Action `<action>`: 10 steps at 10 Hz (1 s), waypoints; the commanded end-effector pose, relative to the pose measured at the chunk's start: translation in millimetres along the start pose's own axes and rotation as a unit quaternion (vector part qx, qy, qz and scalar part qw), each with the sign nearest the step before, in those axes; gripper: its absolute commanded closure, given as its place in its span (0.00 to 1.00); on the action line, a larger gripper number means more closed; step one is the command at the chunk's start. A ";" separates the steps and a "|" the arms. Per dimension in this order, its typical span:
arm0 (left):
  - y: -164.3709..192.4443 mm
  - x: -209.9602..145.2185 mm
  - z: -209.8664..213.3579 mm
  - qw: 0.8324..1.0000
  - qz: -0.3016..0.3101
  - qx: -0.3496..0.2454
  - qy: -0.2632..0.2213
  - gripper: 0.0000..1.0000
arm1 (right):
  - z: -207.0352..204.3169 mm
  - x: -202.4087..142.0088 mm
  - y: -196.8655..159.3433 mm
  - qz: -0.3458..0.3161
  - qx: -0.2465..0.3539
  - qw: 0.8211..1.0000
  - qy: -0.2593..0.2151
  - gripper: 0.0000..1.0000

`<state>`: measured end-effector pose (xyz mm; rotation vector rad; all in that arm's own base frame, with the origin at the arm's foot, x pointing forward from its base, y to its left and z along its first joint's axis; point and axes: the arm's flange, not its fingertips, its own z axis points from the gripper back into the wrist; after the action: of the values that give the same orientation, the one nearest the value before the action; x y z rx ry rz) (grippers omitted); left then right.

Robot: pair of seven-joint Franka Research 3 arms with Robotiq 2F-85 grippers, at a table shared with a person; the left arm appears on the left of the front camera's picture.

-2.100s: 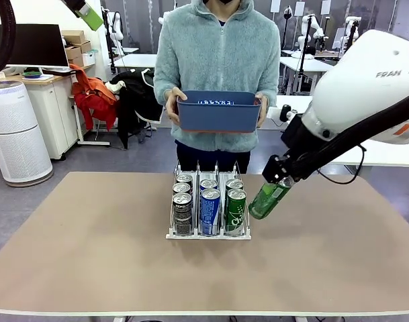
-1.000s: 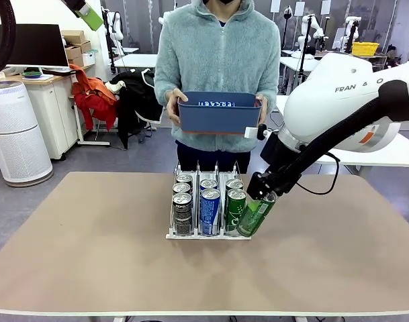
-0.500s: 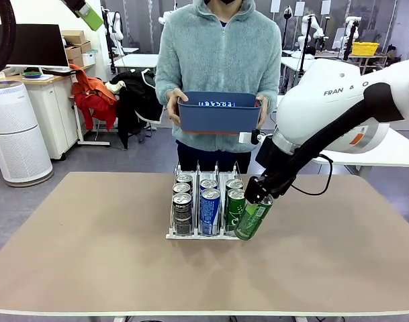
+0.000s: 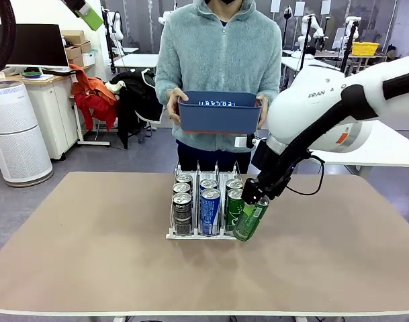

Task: Fill the beverage cans into the dispenser.
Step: Place the picked Sprite in the line of the Automatic Can Dispenser with the same cans.

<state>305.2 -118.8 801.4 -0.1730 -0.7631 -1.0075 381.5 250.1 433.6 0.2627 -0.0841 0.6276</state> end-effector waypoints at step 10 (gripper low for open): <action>-0.2 -1.6 -0.5 1.000 0.001 -0.001 0.000 0.00 | -10.9 71.9 -21.3 0.052 -0.046 0.995 -0.075 0.42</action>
<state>305.2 -118.7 801.4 -0.1730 -0.7631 -1.0074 437.4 270.1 429.7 0.2312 -0.1817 0.6811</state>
